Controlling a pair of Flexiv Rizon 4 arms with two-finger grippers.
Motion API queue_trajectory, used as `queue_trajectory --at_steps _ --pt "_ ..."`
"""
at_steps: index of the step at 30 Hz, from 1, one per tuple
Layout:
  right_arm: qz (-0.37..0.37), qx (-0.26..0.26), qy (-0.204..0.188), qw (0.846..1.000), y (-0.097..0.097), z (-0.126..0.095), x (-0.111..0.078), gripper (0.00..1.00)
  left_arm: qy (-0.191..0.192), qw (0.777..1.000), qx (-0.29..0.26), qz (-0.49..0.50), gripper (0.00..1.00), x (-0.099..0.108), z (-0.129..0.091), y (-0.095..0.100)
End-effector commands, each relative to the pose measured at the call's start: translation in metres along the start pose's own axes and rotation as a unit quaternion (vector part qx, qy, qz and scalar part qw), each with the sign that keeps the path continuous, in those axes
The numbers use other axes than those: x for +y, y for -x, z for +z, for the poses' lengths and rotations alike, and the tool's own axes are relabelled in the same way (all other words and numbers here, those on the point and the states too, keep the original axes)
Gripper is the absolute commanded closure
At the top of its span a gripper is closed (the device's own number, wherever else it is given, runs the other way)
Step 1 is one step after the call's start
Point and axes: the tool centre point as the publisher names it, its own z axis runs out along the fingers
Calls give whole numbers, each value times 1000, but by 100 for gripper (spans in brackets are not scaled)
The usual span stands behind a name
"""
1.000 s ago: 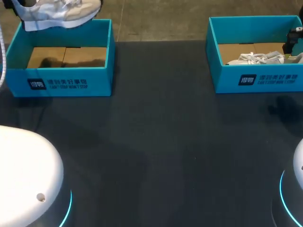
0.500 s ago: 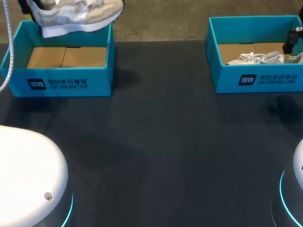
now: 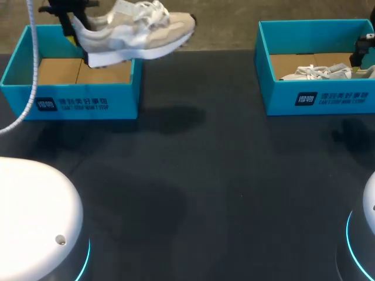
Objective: Take the shoe out of the shoebox, open the shoe tongue, remove and reinsert the insole, then place the shoe into the shoebox
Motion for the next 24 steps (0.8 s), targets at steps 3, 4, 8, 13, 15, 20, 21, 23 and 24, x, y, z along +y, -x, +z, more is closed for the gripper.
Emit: queue_trajectory --at_steps 3,4,8,13,15,20,21,23,24 --pt "0 0 1 1000 0 0 -1 0 -8 1000 13 5 100 36 13 -29" --pt "0 0 1 1000 0 0 -1 0 -8 1000 11 4 100 40 14 -33" --pt "0 0 1 1000 0 0 -1 0 1 1000 9 2 100 57 21 -49" --pt "0 0 1 1000 0 0 -1 0 17 1000 -4 -2 100 79 28 -64" --pt "0 0 1 1000 0 0 -1 0 18 1000 -5 -3 100 88 30 -70" --pt "0 0 1 1000 0 0 -1 0 36 999 -18 10 100 114 41 -88" --pt "0 0 1 1000 0 0 -1 0 39 999 -20 12 100 118 43 -91" --pt "0 0 1 1000 0 0 -1 0 46 999 -23 16 100 128 46 -99" --pt "0 0 1 1000 0 0 -1 0 48 998 -23 19 100 133 48 -102"
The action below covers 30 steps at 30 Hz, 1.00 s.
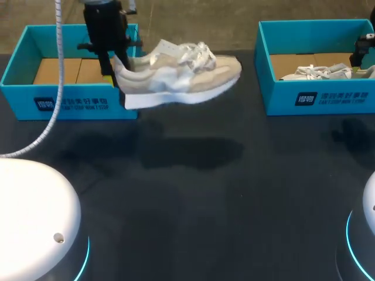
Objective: Take the shoe out of the shoebox, open the shoe tongue, remove and reinsert the insole, then place the shoe into the shoebox
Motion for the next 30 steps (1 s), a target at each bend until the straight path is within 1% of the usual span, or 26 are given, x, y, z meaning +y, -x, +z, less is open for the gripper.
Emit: queue_trajectory --at_steps 1,7,8,10,30 --pt "0 0 1 1000 0 0 -1 0 1 1000 -2 8 100 20 9 -19" --pt "0 0 1 1000 0 0 -1 0 5 1000 -2 17 100 43 19 -33" --pt "0 0 1 1000 0 0 -1 0 4 1000 -8 15 100 46 21 -34" --pt "0 0 1 1000 0 0 -1 0 16 1000 -6 24 100 52 24 -37" --pt "0 0 1 1000 0 0 -1 0 16 1000 -6 24 100 52 24 -37"
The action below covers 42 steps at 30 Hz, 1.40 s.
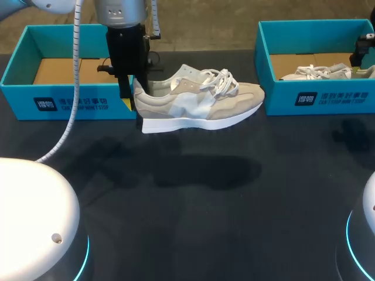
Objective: Take the shoe out of the shoebox, open the shoe tongue, remove and reinsert the insole, then place the shoe into the shoebox
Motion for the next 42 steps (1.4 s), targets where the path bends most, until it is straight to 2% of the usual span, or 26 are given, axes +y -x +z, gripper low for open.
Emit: queue_trajectory --at_steps 1,3,4,9,10,21,29,36,42 --pt "0 0 1 1000 0 0 -1 0 -2 1000 2 0 100 2 -1 1" --pt "0 0 1 1000 0 0 -1 0 -2 1000 2 0 100 2 -1 1" --pt "0 0 1 1000 0 0 -1 0 -20 999 -4 -26 100 4 1 2" --pt "0 0 1 1000 0 0 -1 0 -23 999 -32 -30 100 10 17 0" --pt "0 0 1 1000 0 0 -1 0 -34 998 -41 -40 100 10 22 -2" --pt "0 0 1 1000 0 0 -1 0 -19 998 -46 -45 100 15 67 -2" --pt "0 0 1 1000 0 0 -1 0 -17 997 -54 -53 100 19 107 -21" --pt "0 0 1 1000 0 0 -1 0 -44 995 -66 -61 100 23 141 -39" --pt "0 0 1 1000 0 0 -1 0 -56 994 -72 -62 100 19 164 -43"
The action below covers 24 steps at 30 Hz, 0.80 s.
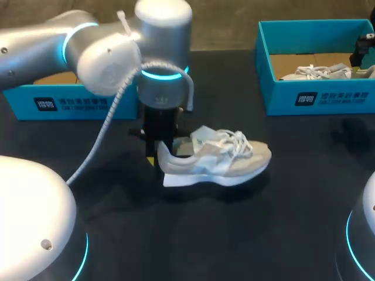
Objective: Take the shoe out of the shoebox, open the shoe tongue, remove and reinsert the insole, then place the shoe into the shoebox
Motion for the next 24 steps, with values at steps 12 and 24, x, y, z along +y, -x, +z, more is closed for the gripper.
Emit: queue_trajectory --at_steps 12,24 --pt "0 0 1 1000 0 0 -1 0 -23 1000 4 2 100 -5 36 1" --pt "0 0 1 1000 0 0 -1 0 -30 1000 -5 5 100 -8 56 4"
